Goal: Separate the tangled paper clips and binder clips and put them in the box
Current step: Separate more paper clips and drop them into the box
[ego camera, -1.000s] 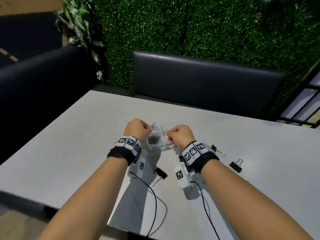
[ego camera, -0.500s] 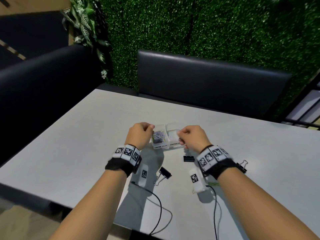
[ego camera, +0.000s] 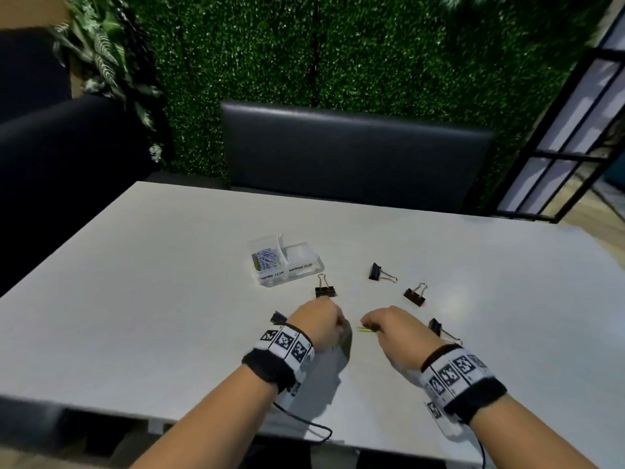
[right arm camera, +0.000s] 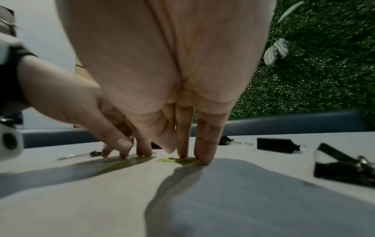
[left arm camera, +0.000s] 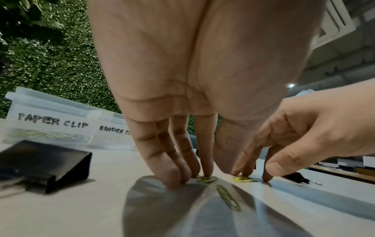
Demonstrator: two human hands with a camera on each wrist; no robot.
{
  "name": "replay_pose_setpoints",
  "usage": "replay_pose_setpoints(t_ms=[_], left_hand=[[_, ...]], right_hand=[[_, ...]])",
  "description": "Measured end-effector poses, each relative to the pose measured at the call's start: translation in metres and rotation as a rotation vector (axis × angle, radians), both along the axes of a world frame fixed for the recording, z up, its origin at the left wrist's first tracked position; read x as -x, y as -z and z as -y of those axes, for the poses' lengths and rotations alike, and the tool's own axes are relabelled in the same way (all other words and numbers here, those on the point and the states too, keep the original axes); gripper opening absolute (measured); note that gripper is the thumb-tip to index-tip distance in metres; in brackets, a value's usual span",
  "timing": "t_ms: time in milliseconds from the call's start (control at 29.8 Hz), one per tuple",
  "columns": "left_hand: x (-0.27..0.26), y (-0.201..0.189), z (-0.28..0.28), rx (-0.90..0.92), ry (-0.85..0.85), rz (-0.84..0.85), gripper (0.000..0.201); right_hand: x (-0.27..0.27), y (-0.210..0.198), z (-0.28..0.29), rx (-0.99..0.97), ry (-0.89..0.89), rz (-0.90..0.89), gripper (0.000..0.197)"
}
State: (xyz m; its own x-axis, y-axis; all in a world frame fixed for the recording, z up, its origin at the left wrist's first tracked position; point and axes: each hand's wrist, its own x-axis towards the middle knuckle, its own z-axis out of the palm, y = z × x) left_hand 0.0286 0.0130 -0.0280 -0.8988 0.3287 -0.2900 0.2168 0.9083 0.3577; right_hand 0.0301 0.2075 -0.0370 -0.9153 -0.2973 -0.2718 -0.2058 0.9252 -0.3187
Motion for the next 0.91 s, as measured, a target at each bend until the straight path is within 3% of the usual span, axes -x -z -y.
replay_pose_setpoints(t_ms=[101, 235, 470, 604, 805, 906], left_hand=[[-0.008, 0.006, 0.001, -0.012, 0.01, -0.012, 0.032], [-0.008, 0.013, 0.0, 0.064, -0.022, -0.063, 0.048], [0.006, 0.01, -0.011, 0.002, -0.161, -0.052, 0.026], [0.009, 0.008, -0.012, 0.037, -0.156, -0.011, 0.018], [0.001, 0.006, -0.013, 0.025, -0.143, 0.05, 0.016], [0.0, 0.008, -0.01, -0.002, -0.17, 0.057, 0.018]], right_hand=[[-0.012, -0.004, 0.0, 0.048, -0.005, -0.026, 0.041], [-0.008, -0.006, -0.003, 0.066, 0.121, -0.054, 0.035], [0.012, -0.003, 0.021, -0.043, 0.236, 0.038, 0.022], [0.025, -0.005, 0.034, -0.186, 0.264, 0.146, 0.033], [0.015, 0.007, 0.032, -0.164, 0.238, 0.084, 0.008], [0.012, 0.01, 0.026, -0.067, 0.294, 0.102, 0.019]])
